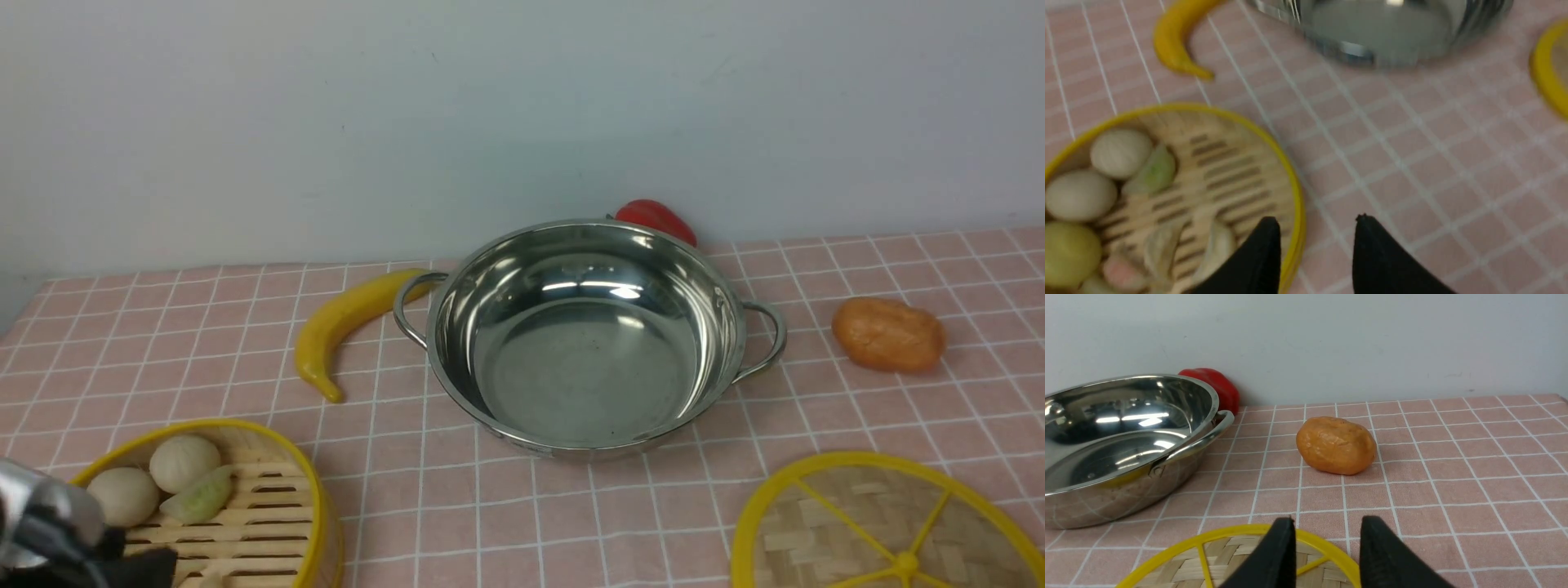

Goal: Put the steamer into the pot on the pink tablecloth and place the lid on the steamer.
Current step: 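Grasp the rim of the steamer basket holding the buns with the left gripper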

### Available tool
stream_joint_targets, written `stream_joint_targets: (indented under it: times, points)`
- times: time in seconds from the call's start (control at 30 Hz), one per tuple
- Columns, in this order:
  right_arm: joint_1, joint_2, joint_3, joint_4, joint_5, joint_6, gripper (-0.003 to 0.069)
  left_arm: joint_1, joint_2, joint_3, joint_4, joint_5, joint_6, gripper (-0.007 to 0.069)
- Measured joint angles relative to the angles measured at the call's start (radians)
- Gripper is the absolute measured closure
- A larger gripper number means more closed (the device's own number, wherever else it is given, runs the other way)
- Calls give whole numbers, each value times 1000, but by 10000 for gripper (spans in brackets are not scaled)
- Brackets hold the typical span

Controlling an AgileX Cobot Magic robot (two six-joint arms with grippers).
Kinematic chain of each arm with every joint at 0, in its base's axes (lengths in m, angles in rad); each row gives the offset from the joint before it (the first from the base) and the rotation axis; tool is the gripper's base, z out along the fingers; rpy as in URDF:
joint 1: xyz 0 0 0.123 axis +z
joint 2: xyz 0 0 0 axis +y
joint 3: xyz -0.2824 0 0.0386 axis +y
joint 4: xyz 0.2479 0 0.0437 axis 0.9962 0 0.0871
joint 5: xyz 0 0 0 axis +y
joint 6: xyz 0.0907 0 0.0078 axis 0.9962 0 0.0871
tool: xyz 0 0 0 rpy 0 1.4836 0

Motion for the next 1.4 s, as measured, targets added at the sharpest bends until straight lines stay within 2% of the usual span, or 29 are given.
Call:
stream_joint_targets:
  times: [0.1, 0.17, 0.37, 0.53, 0.77, 1.17, 1.4]
  points:
    - [0, 0, 0, 0, 0, 0, 416, 0, 140, -43, 52, 85, 25, 382]
    - [0, 0, 0, 0, 0, 0, 416, 0, 241, -74, 44, 104, 9, 382]
    - [0, 0, 0, 0, 0, 0, 416, 0, 506, -152, -89, 82, -101, 382]
    - [0, 0, 0, 0, 0, 0, 416, 0, 679, -216, -116, -9, -144, 382]
    - [0, 0, 0, 0, 0, 0, 416, 0, 815, -239, -118, -63, -206, 382]
    - [0, 0, 0, 0, 0, 0, 416, -3, 989, -239, -118, -175, -202, 361]
    - [0, 0, 0, 0, 0, 0, 416, -102, 1048, -240, -62, -216, -215, 361]
